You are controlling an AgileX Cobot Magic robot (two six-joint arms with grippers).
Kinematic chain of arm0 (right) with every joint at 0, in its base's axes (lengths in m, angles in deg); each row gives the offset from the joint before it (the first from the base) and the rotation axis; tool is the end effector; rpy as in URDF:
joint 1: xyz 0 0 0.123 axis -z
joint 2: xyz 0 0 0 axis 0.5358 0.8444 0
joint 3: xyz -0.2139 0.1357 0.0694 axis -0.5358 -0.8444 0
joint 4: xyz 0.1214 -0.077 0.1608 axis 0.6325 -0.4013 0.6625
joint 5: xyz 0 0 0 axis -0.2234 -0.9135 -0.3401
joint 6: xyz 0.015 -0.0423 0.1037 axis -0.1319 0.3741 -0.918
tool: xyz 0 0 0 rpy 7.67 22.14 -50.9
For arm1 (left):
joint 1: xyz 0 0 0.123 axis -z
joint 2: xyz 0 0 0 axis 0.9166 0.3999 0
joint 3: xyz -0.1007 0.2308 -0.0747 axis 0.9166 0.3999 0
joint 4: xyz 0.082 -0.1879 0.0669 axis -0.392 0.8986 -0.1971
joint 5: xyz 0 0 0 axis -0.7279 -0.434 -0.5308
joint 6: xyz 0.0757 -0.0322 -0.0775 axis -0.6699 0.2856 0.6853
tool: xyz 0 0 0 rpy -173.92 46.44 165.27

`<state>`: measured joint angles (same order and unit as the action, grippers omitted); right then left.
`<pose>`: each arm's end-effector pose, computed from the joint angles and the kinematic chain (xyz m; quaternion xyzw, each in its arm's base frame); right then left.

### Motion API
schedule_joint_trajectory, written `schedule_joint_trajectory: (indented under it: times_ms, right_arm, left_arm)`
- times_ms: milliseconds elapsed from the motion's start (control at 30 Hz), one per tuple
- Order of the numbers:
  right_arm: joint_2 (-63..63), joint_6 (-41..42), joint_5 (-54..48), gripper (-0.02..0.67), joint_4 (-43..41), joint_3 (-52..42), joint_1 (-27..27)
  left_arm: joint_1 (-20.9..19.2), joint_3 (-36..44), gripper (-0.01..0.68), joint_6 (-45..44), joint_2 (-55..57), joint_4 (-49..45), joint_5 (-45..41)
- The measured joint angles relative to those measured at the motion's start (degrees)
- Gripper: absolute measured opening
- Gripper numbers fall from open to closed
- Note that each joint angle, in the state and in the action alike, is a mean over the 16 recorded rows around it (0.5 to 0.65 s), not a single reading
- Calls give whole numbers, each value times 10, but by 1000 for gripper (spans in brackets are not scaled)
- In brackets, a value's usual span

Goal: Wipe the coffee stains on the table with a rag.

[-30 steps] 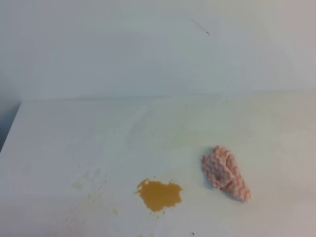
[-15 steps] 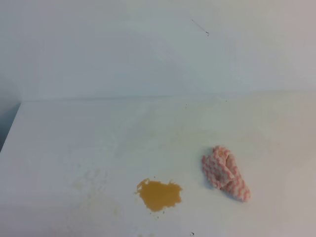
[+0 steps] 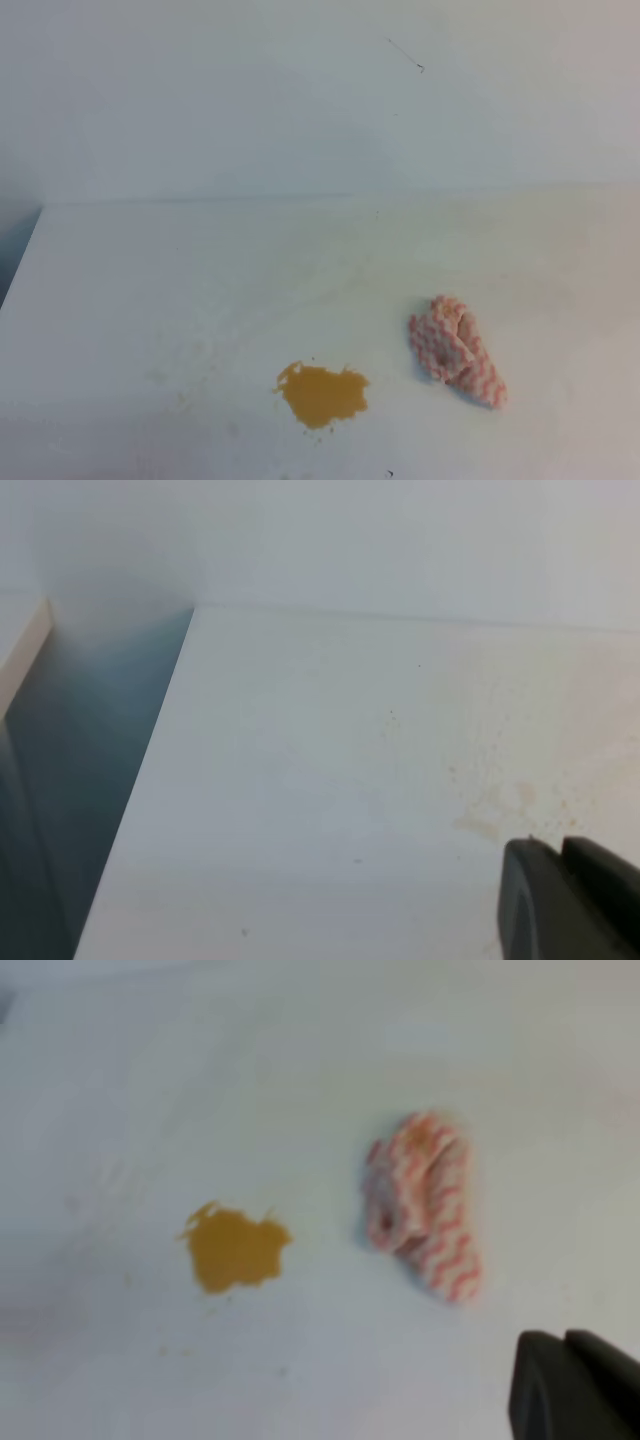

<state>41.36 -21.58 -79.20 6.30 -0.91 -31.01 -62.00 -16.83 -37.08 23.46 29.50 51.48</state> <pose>0.1480 0.0415 0.2951 -0.0322 0.8982 0.1986 0.3908 0.0614 -0.0030 0.1755 -0.0580 0.7703 -0.0864 0.6291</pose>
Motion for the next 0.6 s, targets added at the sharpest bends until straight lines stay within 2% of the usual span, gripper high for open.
schedule_joint_trajectory:
  times_ms: [167, 300, 433, 600]
  right_arm:
    - [93, 102, -29, 20, 111, 10, -16]
    - [167, 144, -35, 57, 149, 32, -50]
    - [237, 116, -28, 101, 114, 72, -104]
    - [318, 7, -20, 178, -14, 147, -185]
  left_arm:
    - [0, 0, -1, 0, 0, 0, 0]
    - [0, 0, 0, 0, 0, 0, 0]
    - [0, 0, 0, 0, 0, 0, 0]
    - [0, 0, 0, 0, 0, 0, 0]
